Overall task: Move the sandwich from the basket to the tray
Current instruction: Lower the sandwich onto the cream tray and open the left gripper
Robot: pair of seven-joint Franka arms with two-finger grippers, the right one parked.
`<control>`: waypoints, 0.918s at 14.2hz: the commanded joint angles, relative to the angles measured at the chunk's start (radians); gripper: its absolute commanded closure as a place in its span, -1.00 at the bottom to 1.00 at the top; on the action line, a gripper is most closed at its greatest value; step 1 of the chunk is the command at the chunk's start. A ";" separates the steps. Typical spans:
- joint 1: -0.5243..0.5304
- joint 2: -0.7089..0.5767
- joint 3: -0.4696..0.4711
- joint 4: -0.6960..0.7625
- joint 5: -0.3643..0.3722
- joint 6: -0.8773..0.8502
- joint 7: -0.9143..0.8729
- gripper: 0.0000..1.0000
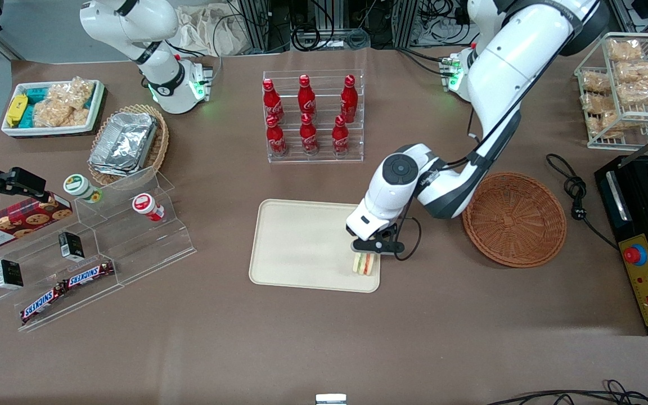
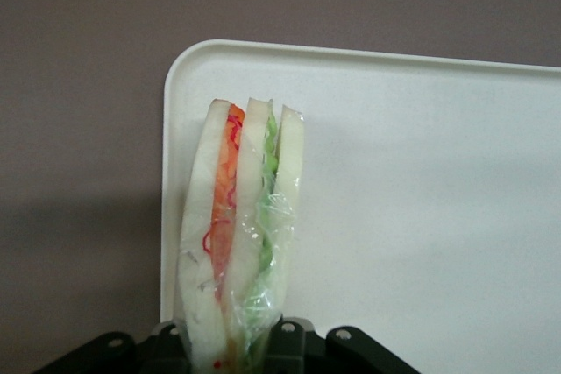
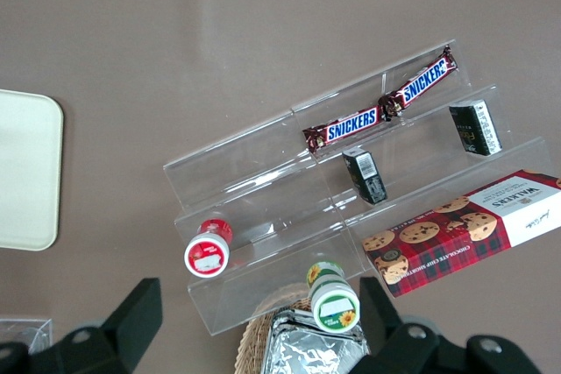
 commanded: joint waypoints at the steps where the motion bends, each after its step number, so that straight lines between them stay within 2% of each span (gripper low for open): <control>1: -0.024 0.035 0.013 0.045 0.033 -0.003 -0.025 -0.99; 4: -0.013 0.024 0.013 0.047 0.031 -0.003 -0.049 -0.99; 7: 0.022 -0.115 0.013 0.041 0.030 -0.042 -0.162 -0.99; 9: 0.051 -0.214 0.010 0.059 0.010 -0.172 -0.164 -0.99; 13: 0.057 -0.316 0.013 0.182 -0.105 -0.418 -0.144 -0.99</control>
